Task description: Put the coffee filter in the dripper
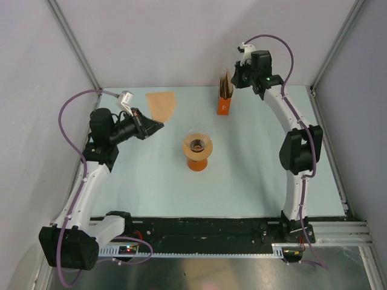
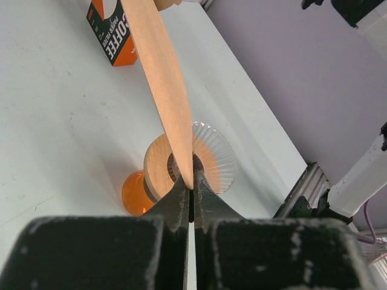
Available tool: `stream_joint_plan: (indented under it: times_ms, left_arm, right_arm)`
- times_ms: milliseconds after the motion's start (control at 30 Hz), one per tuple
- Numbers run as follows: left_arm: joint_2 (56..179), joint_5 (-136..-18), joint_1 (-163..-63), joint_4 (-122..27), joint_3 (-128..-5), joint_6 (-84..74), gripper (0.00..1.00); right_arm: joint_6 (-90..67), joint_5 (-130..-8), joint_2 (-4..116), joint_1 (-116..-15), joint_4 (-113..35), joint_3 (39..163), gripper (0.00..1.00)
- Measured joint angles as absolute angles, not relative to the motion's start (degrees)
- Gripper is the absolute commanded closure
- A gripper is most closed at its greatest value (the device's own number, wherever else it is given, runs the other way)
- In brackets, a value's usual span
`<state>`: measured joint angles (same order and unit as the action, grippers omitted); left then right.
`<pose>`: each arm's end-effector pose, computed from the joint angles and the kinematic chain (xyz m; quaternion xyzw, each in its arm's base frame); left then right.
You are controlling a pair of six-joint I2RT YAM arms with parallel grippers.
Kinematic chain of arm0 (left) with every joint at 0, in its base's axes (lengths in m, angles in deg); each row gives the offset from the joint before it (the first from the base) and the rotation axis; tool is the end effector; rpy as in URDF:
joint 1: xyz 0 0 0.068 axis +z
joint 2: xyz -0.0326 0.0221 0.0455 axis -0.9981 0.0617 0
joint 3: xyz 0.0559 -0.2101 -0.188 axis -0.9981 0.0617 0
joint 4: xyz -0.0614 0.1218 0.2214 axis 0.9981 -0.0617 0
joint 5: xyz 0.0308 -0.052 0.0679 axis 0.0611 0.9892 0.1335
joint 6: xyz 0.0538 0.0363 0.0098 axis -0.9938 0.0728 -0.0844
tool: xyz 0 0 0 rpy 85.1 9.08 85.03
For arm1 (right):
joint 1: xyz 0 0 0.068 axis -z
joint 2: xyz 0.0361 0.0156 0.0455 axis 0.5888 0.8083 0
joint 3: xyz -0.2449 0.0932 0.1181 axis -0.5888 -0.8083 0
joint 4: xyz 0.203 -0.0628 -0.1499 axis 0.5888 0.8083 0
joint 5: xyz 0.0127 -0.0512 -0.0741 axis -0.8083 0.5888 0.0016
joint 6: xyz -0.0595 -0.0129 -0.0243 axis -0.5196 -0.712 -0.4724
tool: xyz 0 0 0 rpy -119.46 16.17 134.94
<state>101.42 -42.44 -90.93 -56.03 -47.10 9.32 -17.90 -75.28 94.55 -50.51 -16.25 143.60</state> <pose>0.2309 -0.0531 0.3618 0.0866 0.7571 -0.4276 0.4863 0.4963 0.1400 0.3578 -0.1633 0.8229 0.1681 0.5176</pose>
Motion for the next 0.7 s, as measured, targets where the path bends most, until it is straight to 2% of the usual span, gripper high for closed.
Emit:
stream_joint_plan:
  times_ms: [167, 233, 267, 333, 400, 533, 700]
  left_arm:
    - [101.4, -42.3, -90.9, -56.0, -47.1, 9.7, 1.00]
    - [101.4, -41.9, -90.9, -56.0, -47.1, 9.8, 1.00]
    - [101.4, -41.6, -90.9, -56.0, -47.1, 9.9, 1.00]
    - [101.4, -41.1, -90.9, -55.7, -47.1, 10.1, 1.00]
    - [101.4, -40.6, -90.9, -55.5, -47.1, 10.1, 1.00]
    - [100.9, -38.0, -90.9, -55.2, -47.1, 10.0, 1.00]
    - [99.3, -32.3, -92.1, -55.2, -47.1, 9.7, 1.00]
  right_arm:
    - [-17.9, -75.2, 97.5, -50.6, -16.2, 143.5, 0.97]
    - [-18.0, -75.2, 99.0, -50.6, -15.5, 143.9, 0.79]
    - [-18.0, -75.4, 99.8, -50.6, -14.9, 144.2, 0.64]
    - [-18.1, -75.7, 100.9, -50.6, -13.6, 144.9, 0.42]
    - [-18.7, -76.7, 101.3, -50.5, -12.0, 145.4, 0.27]
    - [-19.9, -81.2, 99.7, -49.9, -9.2, 145.9, 0.06]
    - [-23.6, -90.6, 89.7, -48.6, -4.6, 144.3, 0.01]
